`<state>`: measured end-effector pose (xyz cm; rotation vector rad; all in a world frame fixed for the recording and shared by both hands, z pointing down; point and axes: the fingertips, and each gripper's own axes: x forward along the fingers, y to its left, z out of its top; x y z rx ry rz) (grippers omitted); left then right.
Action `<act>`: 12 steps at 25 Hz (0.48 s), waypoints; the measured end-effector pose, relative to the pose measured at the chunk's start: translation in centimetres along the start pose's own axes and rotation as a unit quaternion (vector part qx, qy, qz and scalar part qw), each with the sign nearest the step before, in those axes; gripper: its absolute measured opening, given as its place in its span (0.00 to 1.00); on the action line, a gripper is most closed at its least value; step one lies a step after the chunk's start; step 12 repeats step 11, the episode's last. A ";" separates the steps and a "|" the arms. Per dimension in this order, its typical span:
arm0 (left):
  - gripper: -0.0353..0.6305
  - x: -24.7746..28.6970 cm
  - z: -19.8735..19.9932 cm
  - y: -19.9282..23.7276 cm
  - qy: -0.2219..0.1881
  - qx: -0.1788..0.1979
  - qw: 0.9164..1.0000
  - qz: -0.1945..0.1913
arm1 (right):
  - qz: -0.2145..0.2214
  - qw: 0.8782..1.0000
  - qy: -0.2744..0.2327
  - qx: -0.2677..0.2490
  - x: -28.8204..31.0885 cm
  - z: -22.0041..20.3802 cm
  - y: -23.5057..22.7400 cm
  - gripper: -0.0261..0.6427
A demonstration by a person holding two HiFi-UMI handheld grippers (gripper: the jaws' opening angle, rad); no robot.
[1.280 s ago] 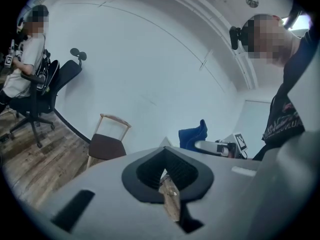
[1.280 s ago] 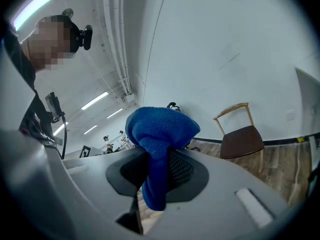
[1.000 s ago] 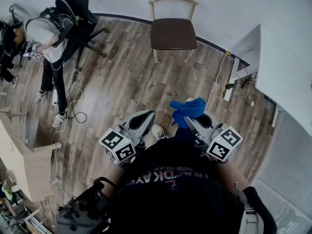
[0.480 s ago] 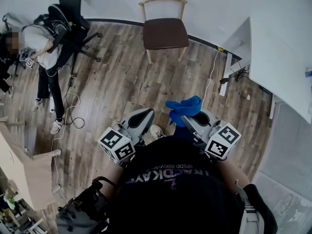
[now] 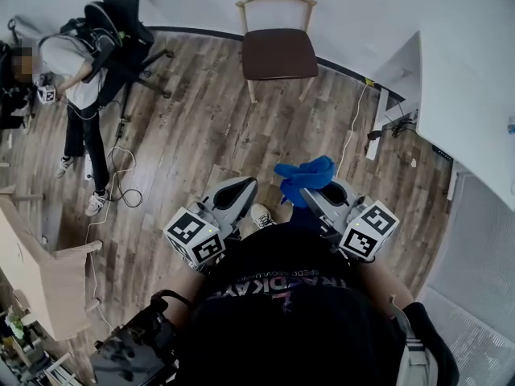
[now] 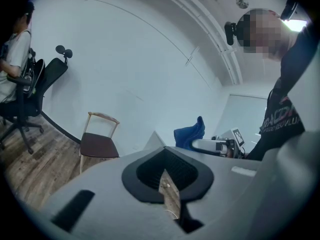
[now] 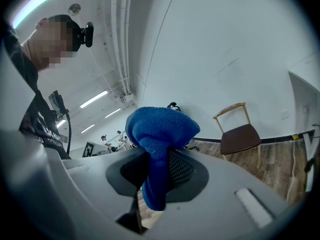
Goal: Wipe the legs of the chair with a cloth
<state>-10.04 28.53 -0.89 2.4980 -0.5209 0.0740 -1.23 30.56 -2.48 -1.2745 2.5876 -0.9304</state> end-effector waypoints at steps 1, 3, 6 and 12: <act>0.06 0.0 0.0 0.1 0.000 0.000 1.000 0.002 | 0.002 1.000 0.003 0.000 0.2 0.0 0.0 0.17; 0.06 -0.2 0.1 0.2 -0.002 0.000 1.000 0.005 | 0.005 1.000 0.008 -0.001 0.4 -0.1 0.0 0.17; 0.06 -0.4 0.1 0.4 -0.006 -0.007 1.000 0.007 | 0.006 1.000 0.013 -0.002 0.7 -0.1 0.2 0.17; 0.06 -0.1 0.3 0.7 -0.006 -0.012 1.000 0.006 | 0.004 1.000 0.015 -0.003 1.0 0.2 -0.1 0.17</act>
